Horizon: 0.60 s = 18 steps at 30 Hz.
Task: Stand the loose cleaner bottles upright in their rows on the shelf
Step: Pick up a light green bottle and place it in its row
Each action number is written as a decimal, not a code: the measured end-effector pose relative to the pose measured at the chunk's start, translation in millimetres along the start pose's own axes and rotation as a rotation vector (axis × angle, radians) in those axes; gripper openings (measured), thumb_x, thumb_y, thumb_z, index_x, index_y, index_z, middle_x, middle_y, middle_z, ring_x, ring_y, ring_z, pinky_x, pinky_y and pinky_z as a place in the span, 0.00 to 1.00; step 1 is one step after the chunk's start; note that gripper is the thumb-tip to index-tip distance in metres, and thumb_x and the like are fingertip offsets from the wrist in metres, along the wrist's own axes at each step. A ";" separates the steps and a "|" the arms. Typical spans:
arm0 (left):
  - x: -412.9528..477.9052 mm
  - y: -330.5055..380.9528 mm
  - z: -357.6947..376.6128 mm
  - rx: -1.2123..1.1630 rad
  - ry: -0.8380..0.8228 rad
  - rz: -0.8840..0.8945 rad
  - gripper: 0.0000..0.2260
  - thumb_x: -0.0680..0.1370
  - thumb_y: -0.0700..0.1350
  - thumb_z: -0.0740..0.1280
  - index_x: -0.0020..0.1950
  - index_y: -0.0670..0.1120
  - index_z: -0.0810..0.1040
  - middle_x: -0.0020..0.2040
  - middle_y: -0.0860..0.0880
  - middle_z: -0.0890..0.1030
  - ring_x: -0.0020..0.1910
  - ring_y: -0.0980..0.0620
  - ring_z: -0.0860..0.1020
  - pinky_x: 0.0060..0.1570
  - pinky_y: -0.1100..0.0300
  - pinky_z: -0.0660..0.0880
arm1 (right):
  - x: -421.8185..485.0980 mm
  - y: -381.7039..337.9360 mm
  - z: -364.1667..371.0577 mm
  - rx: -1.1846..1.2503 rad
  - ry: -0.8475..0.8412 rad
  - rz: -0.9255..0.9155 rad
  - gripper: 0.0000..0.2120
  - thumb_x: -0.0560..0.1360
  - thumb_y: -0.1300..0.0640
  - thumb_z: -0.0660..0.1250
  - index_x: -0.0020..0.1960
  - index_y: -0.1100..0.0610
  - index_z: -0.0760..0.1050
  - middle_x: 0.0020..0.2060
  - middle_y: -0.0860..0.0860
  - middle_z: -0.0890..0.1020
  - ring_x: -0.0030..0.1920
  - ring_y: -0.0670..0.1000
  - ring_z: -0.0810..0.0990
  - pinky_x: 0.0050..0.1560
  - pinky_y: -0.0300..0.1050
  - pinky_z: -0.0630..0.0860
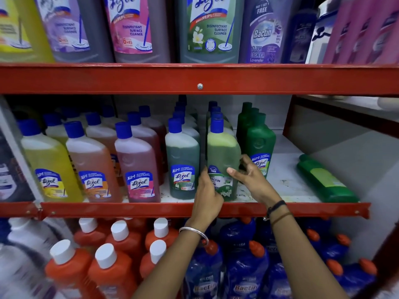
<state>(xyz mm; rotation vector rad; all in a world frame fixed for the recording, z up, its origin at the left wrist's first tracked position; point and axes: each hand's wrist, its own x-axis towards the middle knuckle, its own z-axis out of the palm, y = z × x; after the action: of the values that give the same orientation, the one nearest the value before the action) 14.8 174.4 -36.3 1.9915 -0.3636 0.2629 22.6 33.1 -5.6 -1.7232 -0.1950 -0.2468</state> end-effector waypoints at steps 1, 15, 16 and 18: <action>0.1 -0.2 0.6 -0.001 0.008 -0.005 0.34 0.70 0.28 0.57 0.74 0.41 0.51 0.72 0.40 0.63 0.70 0.45 0.64 0.62 0.67 0.59 | 2.0 0.4 -2.3 -0.014 -0.006 0.001 0.13 0.75 0.64 0.65 0.58 0.56 0.69 0.50 0.46 0.81 0.47 0.37 0.82 0.45 0.30 0.77; -16.5 13.9 20.5 -0.107 0.303 0.207 0.28 0.66 0.29 0.57 0.65 0.45 0.65 0.64 0.48 0.65 0.65 0.51 0.65 0.67 0.57 0.65 | -2.0 1.0 -12.1 -0.368 0.106 -0.051 0.20 0.72 0.50 0.69 0.60 0.59 0.75 0.48 0.51 0.83 0.48 0.49 0.82 0.49 0.45 0.80; -16.1 21.0 22.9 -0.116 0.334 0.275 0.26 0.65 0.30 0.56 0.62 0.45 0.67 0.62 0.50 0.66 0.64 0.52 0.65 0.66 0.61 0.64 | -4.2 -1.6 -18.8 -0.394 0.113 -0.051 0.22 0.72 0.50 0.69 0.62 0.59 0.73 0.49 0.52 0.83 0.47 0.49 0.81 0.47 0.41 0.79; -11.5 41.0 34.3 -0.139 0.323 0.368 0.22 0.66 0.30 0.57 0.58 0.45 0.69 0.59 0.51 0.68 0.62 0.53 0.67 0.63 0.64 0.64 | -9.0 -6.3 -47.4 -0.424 0.177 -0.038 0.25 0.72 0.48 0.70 0.65 0.56 0.71 0.50 0.51 0.83 0.48 0.50 0.81 0.46 0.40 0.77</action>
<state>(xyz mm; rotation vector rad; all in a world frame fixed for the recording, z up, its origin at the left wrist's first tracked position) -10.1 128.3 -20.7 1.7009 -0.5228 0.7614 9.8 -12.5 5.4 -2.1054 -0.0456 -0.4939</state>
